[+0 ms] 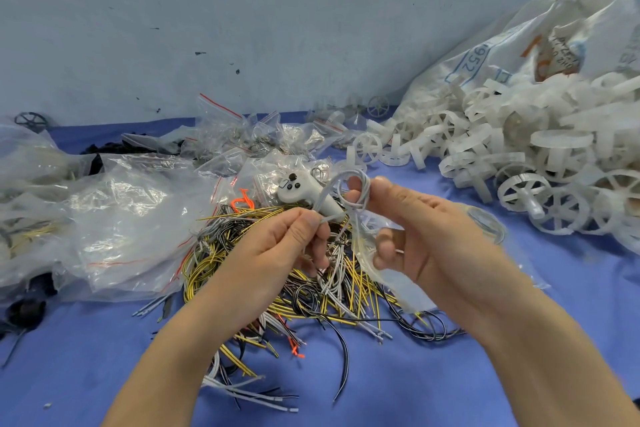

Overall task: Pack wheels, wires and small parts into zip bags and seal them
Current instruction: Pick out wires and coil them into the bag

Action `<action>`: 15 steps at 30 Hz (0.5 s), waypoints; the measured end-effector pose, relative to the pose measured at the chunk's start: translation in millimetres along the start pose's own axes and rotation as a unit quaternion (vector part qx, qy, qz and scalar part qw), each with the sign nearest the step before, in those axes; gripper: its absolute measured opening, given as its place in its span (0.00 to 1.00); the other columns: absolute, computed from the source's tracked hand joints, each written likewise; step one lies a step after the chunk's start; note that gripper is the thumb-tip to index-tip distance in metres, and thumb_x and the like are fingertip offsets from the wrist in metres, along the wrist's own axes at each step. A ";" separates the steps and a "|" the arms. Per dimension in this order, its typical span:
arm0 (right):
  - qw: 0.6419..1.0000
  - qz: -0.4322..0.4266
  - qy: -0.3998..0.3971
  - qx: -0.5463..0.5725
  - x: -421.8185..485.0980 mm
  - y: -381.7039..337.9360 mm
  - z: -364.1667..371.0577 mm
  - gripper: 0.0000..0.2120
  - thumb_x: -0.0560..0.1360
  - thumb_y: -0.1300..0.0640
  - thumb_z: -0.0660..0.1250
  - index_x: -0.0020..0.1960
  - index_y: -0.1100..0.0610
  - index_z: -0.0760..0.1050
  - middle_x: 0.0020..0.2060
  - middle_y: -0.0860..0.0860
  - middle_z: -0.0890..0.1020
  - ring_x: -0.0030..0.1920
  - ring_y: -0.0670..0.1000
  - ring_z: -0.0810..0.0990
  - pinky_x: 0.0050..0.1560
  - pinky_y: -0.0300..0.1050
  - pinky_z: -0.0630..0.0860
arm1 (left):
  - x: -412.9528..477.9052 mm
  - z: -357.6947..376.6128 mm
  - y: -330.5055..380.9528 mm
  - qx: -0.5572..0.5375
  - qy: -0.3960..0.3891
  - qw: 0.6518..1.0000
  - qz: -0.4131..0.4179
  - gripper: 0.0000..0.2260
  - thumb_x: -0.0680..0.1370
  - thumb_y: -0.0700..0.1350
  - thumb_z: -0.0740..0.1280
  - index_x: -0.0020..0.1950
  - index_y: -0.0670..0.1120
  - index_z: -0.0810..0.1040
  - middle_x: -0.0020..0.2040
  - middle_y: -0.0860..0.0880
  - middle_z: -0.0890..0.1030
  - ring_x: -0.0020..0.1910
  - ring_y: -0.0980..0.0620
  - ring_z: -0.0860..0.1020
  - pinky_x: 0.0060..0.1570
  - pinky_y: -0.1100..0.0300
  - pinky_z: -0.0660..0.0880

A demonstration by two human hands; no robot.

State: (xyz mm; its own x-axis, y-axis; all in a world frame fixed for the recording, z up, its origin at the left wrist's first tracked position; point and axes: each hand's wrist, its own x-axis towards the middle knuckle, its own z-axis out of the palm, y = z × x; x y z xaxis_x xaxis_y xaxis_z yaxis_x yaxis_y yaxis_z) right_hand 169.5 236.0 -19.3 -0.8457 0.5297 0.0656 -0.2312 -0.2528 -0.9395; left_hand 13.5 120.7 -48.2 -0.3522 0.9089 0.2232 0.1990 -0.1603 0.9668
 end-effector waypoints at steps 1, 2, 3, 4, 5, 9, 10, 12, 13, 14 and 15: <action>0.999 -0.001 0.013 -0.039 -0.5 -1.2 -0.9 0.16 0.74 0.47 0.68 0.53 0.57 0.85 0.56 0.49 0.85 0.27 0.46 0.75 0.33 0.40 0.77 | -0.2 -0.3 -1.2 0.009 0.001 1.000 -0.006 0.14 0.80 0.52 0.60 0.45 0.43 0.78 0.35 0.49 0.77 0.38 0.50 0.78 0.40 0.58 0.77; 0.997 0.000 0.029 -0.065 -1.1 -1.7 -1.8 0.16 0.74 0.47 0.68 0.52 0.58 0.84 0.55 0.50 0.85 0.28 0.47 0.77 0.33 0.41 0.78 | -0.2 -0.1 -2.6 0.024 -0.001 1.000 -0.011 0.14 0.80 0.51 0.59 0.45 0.43 0.78 0.35 0.50 0.77 0.38 0.50 0.78 0.39 0.57 0.77; 0.996 0.005 0.046 -0.074 -1.5 -1.4 -2.4 0.16 0.75 0.47 0.68 0.52 0.59 0.84 0.55 0.51 0.84 0.29 0.48 0.77 0.33 0.42 0.79 | 0.0 0.7 -4.3 0.044 -0.004 0.999 -0.016 0.14 0.80 0.51 0.59 0.45 0.43 0.78 0.35 0.51 0.77 0.38 0.51 0.78 0.39 0.57 0.77; 0.996 0.013 0.060 -0.069 -2.0 -1.1 -2.6 0.17 0.75 0.48 0.68 0.51 0.60 0.84 0.55 0.52 0.84 0.30 0.49 0.78 0.33 0.42 0.79 | 0.4 1.8 -5.8 0.065 -0.006 0.998 -0.019 0.14 0.81 0.50 0.59 0.44 0.43 0.78 0.35 0.52 0.77 0.38 0.52 0.79 0.38 0.57 0.78; 0.995 0.022 0.074 -0.062 -2.4 -0.6 -2.9 0.17 0.76 0.48 0.68 0.51 0.62 0.84 0.55 0.53 0.84 0.31 0.50 0.79 0.33 0.42 0.79 | 1.0 3.0 -7.1 0.081 -0.005 0.997 -0.021 0.13 0.81 0.49 0.58 0.44 0.44 0.78 0.35 0.52 0.77 0.38 0.52 0.79 0.38 0.58 0.78; 0.985 0.024 0.141 -0.095 -3.7 -1.4 -1.0 0.12 0.79 0.50 0.67 0.50 0.58 0.84 0.48 0.52 0.85 0.32 0.50 0.82 0.30 0.40 0.78 | 3.6 3.6 -9.5 0.117 0.016 0.993 -0.022 0.13 0.83 0.47 0.58 0.44 0.45 0.78 0.35 0.51 0.79 0.36 0.52 0.80 0.36 0.59 0.79; 0.972 0.005 0.177 -0.153 -4.2 -0.8 -2.5 0.10 0.79 0.49 0.67 0.48 0.54 0.85 0.43 0.50 0.86 0.31 0.49 0.82 0.30 0.40 0.77 | 4.1 2.1 -9.7 0.118 0.028 0.992 -0.023 0.13 0.83 0.46 0.58 0.44 0.45 0.78 0.35 0.51 0.79 0.36 0.51 0.80 0.35 0.59 0.79; 0.901 -0.054 0.259 -0.343 -5.3 2.2 -8.8 0.09 0.77 0.44 0.66 0.44 0.46 0.82 0.36 0.46 0.84 0.32 0.47 0.81 0.34 0.40 0.75 | 4.8 -2.5 -10.2 0.107 0.059 0.992 -0.031 0.13 0.84 0.46 0.58 0.44 0.44 0.78 0.35 0.50 0.79 0.36 0.49 0.80 0.32 0.57 0.79; 0.850 -0.088 0.284 -0.436 -5.6 4.4 -12.3 0.08 0.76 0.41 0.66 0.44 0.44 0.80 0.37 0.44 0.82 0.35 0.47 0.79 0.36 0.42 0.74 | 4.8 -5.1 -10.2 0.100 0.072 0.992 -0.041 0.13 0.84 0.46 0.58 0.45 0.44 0.78 0.35 0.49 0.78 0.36 0.48 0.80 0.31 0.57 0.78; 0.802 -0.106 0.287 -0.512 -6.1 6.8 -14.1 0.10 0.74 0.38 0.65 0.48 0.43 0.78 0.42 0.43 0.79 0.39 0.47 0.78 0.40 0.44 0.73 | 4.4 -7.5 -10.2 0.095 0.079 0.991 -0.056 0.13 0.84 0.46 0.58 0.45 0.43 0.78 0.35 0.49 0.78 0.36 0.49 0.80 0.29 0.57 0.77; 0.767 -0.101 0.272 -0.572 -6.8 9.1 -13.9 0.13 0.72 0.36 0.64 0.53 0.42 0.75 0.46 0.42 0.75 0.44 0.47 0.76 0.43 0.47 0.72 | 3.8 -8.5 -10.2 0.091 0.079 0.990 -0.076 0.13 0.84 0.47 0.59 0.46 0.43 0.78 0.35 0.48 0.78 0.35 0.50 0.79 0.28 0.57 0.76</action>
State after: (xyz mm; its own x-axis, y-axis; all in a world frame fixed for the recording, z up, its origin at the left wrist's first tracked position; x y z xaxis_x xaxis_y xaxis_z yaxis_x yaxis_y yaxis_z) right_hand 179.9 241.4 -32.9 -0.4507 0.8029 0.3902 0.5056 0.5898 -0.6297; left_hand 2.3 122.6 -56.2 -0.5258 0.8438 0.1074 0.2897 0.0589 0.9553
